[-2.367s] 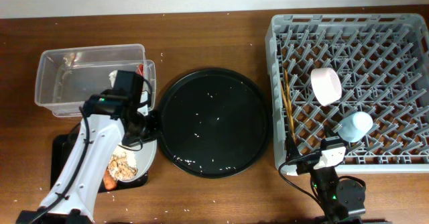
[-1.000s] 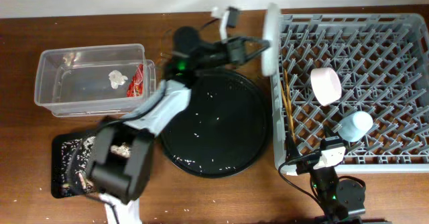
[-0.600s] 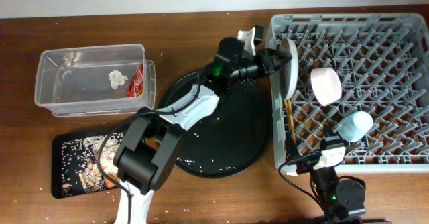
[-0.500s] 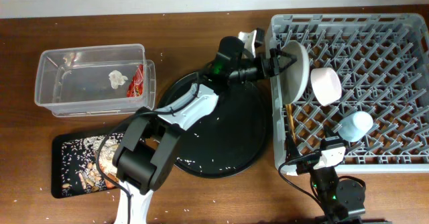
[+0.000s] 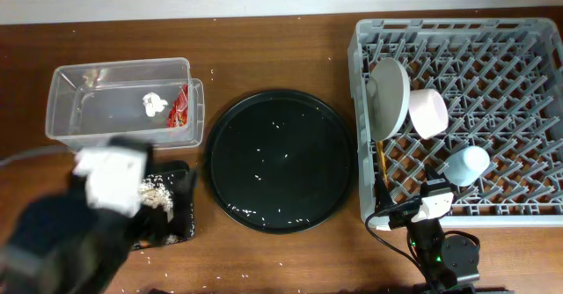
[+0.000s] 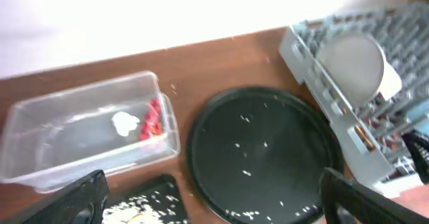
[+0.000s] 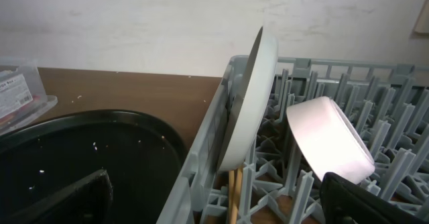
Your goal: Sort waste into correct bins and load items into the dishwasher rack
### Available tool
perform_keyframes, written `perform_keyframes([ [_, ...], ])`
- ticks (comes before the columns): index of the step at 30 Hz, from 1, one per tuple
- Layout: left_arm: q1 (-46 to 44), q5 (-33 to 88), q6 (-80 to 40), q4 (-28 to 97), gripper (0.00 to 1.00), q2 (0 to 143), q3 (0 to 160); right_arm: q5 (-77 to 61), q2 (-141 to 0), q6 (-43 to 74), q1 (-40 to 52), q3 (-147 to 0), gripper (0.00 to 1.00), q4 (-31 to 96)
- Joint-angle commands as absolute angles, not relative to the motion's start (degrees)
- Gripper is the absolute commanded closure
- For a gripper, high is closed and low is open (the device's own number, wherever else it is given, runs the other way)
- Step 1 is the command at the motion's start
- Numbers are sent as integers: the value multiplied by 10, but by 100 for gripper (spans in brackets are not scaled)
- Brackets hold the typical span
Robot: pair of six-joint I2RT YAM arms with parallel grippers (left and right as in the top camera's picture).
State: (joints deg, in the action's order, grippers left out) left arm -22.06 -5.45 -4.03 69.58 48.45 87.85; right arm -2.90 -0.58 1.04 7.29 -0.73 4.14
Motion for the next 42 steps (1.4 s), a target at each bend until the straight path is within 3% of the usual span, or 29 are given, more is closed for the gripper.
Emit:
perform_keyframes([
  [1, -216, -121, -27, 664, 1, 409, 793, -32, -2, 8, 75, -3, 2, 42],
  [5, -123, -70, -12, 338, 1, 243, 431, -32, -2, 9, 75, -3, 2, 42],
  [8, -99, -47, -13, 181, 0, 143, 234, -32, -2, 9, 75, -3, 2, 42],
  [14, -100, -47, -13, 93, 1, 3, 28, -32, -2, 9, 75, -3, 2, 42],
  [42, -100, -47, -12, 63, 1, 3, 15, -32, -2, 9, 75, -3, 2, 42],
])
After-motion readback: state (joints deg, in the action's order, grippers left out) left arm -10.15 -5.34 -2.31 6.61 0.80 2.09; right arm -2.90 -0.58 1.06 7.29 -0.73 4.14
